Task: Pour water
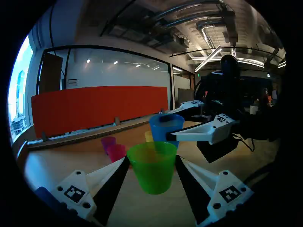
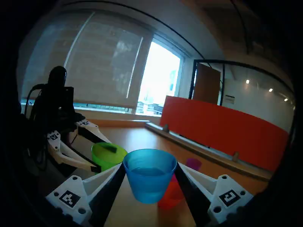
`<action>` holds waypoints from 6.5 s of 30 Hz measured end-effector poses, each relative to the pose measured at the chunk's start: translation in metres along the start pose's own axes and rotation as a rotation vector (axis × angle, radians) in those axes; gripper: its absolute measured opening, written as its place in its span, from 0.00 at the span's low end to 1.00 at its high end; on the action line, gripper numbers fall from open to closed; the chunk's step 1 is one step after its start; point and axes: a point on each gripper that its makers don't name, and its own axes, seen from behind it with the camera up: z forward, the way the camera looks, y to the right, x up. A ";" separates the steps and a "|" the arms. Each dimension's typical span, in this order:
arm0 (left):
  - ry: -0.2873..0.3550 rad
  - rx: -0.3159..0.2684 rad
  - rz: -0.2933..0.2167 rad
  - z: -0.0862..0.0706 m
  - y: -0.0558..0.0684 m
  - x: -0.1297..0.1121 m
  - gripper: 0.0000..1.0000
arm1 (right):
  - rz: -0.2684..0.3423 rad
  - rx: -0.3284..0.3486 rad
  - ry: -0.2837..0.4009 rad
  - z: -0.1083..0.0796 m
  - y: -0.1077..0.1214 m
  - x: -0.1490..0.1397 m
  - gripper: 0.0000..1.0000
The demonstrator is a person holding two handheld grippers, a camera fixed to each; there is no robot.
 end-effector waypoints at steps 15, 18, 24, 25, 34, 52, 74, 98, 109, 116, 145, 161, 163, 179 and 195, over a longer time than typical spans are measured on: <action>-0.020 -0.021 0.028 0.001 0.003 -0.004 0.87 | -0.157 0.025 -0.021 0.009 0.005 0.010 0.92; -0.023 -0.024 0.029 0.002 0.003 -0.005 0.87 | -0.186 0.027 -0.021 0.011 0.006 0.013 0.92; -0.028 -0.031 0.030 0.003 0.005 -0.007 0.87 | -0.248 0.030 -0.015 0.014 0.008 0.018 0.92; -0.028 -0.032 0.031 0.003 0.005 -0.008 0.87 | -0.257 0.032 -0.016 0.014 0.008 0.019 0.92; -0.029 -0.041 0.029 0.004 0.006 -0.008 0.87 | -0.343 0.040 -0.016 0.018 0.009 0.025 0.92; -0.034 -0.056 0.031 0.006 0.007 -0.009 0.87 | -0.496 0.062 -0.014 0.024 0.008 0.035 0.92; -0.032 -0.056 0.034 0.008 0.004 -0.009 0.87 | -0.650 0.070 -0.044 0.035 0.008 0.042 0.92; -0.023 -0.061 0.047 0.009 0.009 -0.003 0.87 | -0.749 0.081 -0.063 0.037 0.009 0.046 0.92; -0.020 -0.066 0.052 0.011 0.012 -0.001 0.87 | -0.797 0.083 -0.067 0.036 0.008 0.049 0.92; -0.021 -0.070 0.058 0.012 0.014 -0.001 0.87 | -0.830 0.088 -0.077 0.037 0.007 0.047 0.92; -0.016 -0.069 0.068 0.011 0.014 0.001 0.87 | -0.905 0.079 -0.075 0.036 0.006 0.051 0.92; -0.016 -0.069 0.069 0.011 0.014 0.001 0.87 | -0.937 0.076 -0.075 0.036 0.007 0.055 0.92; -0.016 -0.069 0.069 0.011 0.014 0.001 0.87 | -0.940 0.075 -0.075 0.035 0.007 0.055 0.92; -0.014 -0.070 0.076 0.011 0.013 0.001 0.87 | -0.968 0.072 -0.077 0.034 0.001 0.055 0.92; -0.005 -0.071 0.072 0.010 0.014 0.003 0.87 | -0.994 0.069 -0.080 0.033 -0.001 0.059 0.92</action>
